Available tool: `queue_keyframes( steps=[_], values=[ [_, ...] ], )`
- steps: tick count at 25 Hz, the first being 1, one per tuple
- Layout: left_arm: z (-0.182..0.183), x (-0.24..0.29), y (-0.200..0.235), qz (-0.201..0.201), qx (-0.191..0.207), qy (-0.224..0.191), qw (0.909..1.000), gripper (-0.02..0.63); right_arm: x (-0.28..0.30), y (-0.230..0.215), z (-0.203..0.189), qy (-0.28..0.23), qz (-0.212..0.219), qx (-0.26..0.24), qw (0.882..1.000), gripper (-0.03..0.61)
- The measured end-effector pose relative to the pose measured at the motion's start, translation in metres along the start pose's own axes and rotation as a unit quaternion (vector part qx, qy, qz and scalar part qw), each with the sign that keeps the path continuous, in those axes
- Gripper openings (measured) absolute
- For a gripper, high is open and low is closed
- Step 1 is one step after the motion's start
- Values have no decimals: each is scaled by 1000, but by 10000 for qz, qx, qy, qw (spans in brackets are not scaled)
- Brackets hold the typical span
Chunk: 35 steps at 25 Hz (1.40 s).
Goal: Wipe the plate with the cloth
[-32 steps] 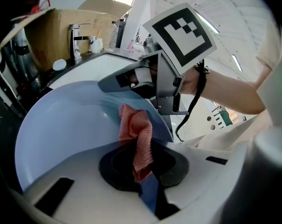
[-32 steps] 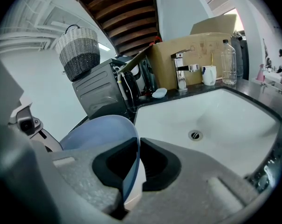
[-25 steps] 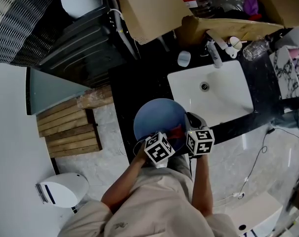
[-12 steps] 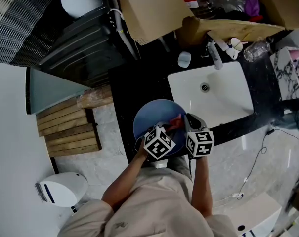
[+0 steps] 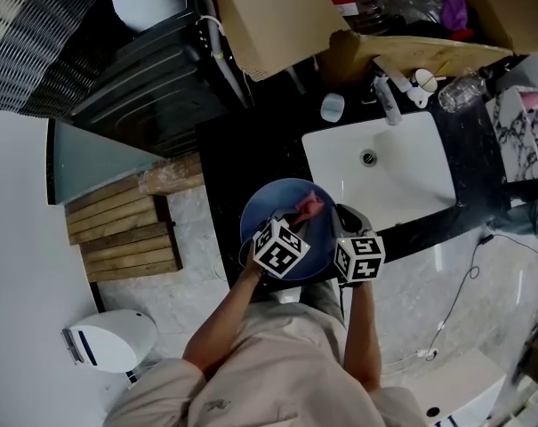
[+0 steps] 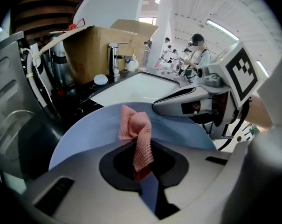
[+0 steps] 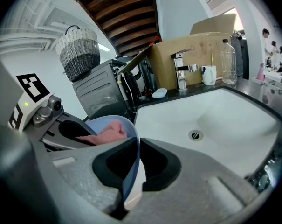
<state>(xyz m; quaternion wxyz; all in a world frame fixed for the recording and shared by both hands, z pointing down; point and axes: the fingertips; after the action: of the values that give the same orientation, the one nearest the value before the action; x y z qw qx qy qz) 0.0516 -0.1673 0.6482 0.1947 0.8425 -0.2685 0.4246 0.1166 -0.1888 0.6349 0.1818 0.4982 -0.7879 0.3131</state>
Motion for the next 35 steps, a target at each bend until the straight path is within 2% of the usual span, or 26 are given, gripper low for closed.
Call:
queue_keyframes(
  steps=[15, 19, 28, 35],
  values=[
    [-29, -23, 33, 535, -309, 428, 9972, 31, -1, 0, 0, -50, -92, -101, 9999, 28],
    [-37, -28, 33, 611, -266, 592, 9960, 31, -5, 1, 0, -170, -70, -156, 9997, 37],
    [-53, -36, 18, 510, -162, 941, 9941, 32, -25, 2, -7, -187, -193, -220, 9994, 40],
    [-56, -35, 2, 390, -50, 967, 9945, 31, -44, 9, -9, -324, -219, -273, 9989, 41]
  ],
)
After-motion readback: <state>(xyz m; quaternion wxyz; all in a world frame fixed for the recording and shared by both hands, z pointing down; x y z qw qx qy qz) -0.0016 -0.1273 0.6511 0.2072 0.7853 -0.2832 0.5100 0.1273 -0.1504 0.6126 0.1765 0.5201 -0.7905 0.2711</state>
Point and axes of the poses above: the fingertips, and each gripper's own axes: x forward along the fingers, y to its left, z out of its top, and after that the axes turned 1 degree about x, right-handed
